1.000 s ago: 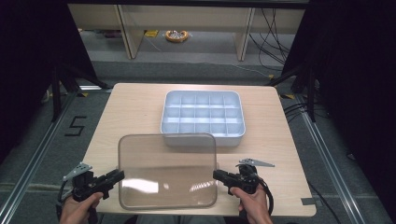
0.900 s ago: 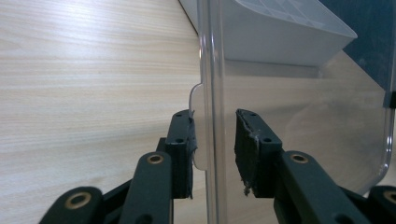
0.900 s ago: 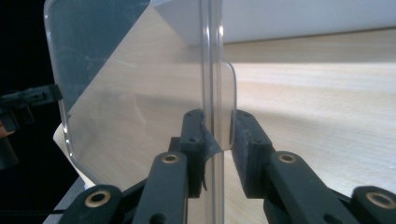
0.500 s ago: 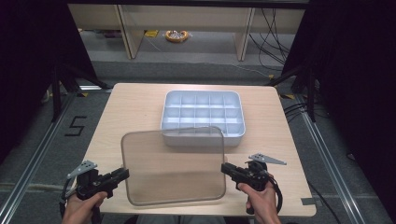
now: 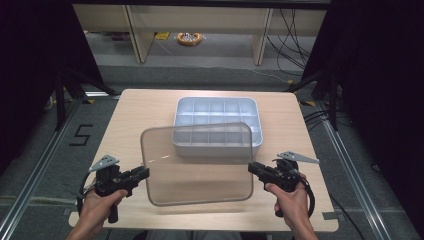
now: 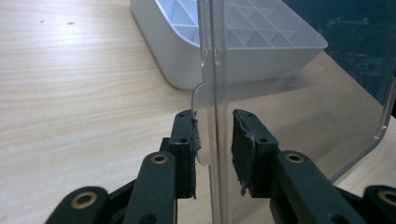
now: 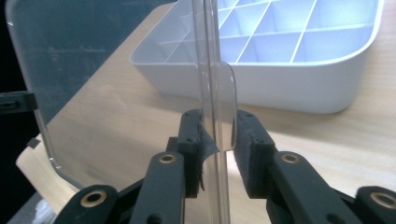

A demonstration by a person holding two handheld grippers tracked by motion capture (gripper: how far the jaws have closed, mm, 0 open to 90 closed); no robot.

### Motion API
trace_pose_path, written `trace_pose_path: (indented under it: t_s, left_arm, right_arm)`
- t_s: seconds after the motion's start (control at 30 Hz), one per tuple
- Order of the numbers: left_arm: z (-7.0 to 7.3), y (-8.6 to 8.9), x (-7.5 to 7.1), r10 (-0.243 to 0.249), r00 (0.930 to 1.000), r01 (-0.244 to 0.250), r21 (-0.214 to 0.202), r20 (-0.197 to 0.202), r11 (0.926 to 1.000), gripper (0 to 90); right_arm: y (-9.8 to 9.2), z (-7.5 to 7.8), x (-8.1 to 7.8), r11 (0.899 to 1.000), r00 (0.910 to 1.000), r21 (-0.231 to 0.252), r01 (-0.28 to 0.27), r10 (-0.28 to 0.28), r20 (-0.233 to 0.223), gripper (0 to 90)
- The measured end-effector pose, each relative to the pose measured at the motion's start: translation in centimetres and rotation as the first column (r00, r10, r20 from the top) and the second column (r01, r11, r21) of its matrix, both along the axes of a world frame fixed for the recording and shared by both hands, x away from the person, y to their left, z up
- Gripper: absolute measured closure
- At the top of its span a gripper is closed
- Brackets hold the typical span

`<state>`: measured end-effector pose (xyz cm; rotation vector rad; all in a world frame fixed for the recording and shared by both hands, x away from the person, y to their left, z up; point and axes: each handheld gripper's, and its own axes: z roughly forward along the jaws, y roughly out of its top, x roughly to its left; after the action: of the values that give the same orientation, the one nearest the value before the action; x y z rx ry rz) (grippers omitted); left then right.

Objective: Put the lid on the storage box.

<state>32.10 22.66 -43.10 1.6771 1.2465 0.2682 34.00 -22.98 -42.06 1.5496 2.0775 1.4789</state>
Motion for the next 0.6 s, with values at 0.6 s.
trace_pose_path:
  t_s: [0.6]
  left_arm:
    - [2.6,-2.0,5.6,0.007,0.999,-0.006,0.008,-0.045,0.9999,68.4]
  right_arm:
    - [-0.2,4.4,5.1,0.99,0.9965,-0.135,0.038,-0.047,-0.069,69.9]
